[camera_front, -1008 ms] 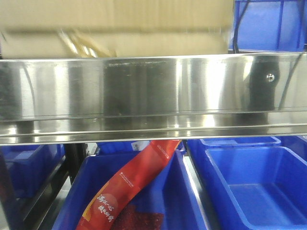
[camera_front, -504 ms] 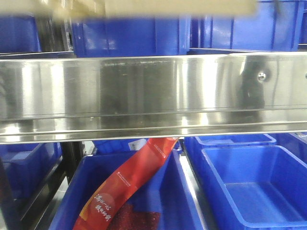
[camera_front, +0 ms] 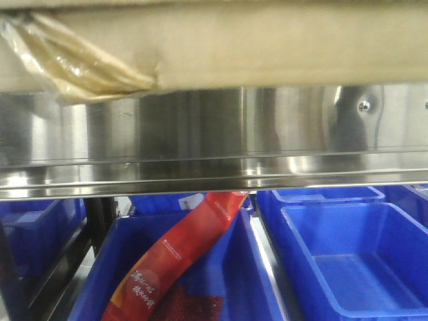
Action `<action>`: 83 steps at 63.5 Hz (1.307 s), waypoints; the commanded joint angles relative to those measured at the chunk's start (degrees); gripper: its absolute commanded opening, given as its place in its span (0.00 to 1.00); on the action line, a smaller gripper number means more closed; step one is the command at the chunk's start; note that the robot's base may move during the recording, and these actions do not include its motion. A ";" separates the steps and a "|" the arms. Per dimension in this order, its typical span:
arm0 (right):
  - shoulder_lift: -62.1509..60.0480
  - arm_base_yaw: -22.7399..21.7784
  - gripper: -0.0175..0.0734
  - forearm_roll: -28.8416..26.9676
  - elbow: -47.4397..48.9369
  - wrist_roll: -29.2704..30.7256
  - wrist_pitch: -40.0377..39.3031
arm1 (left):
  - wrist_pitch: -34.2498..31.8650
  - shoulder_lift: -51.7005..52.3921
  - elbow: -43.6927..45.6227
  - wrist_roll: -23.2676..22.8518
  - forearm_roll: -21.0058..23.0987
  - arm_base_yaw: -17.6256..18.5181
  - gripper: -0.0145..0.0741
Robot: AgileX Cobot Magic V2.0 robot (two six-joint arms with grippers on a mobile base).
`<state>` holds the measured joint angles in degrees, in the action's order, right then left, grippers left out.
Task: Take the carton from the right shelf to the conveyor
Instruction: 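Lift the carton with both grippers and pull it off the shelf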
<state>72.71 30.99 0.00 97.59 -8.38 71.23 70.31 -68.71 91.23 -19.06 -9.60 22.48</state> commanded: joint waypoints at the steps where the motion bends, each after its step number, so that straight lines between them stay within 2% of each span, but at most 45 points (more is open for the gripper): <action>1: -3.15 0.12 0.13 0.00 0.29 1.76 -1.27 | -0.35 1.74 -0.08 0.42 -0.84 0.22 0.15; 19: -3.69 0.12 0.13 0.00 0.29 1.76 -1.63 | -0.35 2.99 1.37 0.42 1.14 0.22 0.15; 46: -3.69 0.12 0.13 -1.03 0.50 1.76 -13.39 | -4.55 2.76 4.96 0.42 1.43 0.22 0.15; 83: -3.69 0.12 0.13 -1.03 0.50 1.76 -13.52 | -8.85 2.76 4.96 0.42 1.43 0.22 0.15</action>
<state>70.10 30.99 -0.66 97.59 -8.18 61.09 65.40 -66.57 95.44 -19.06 -9.29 22.68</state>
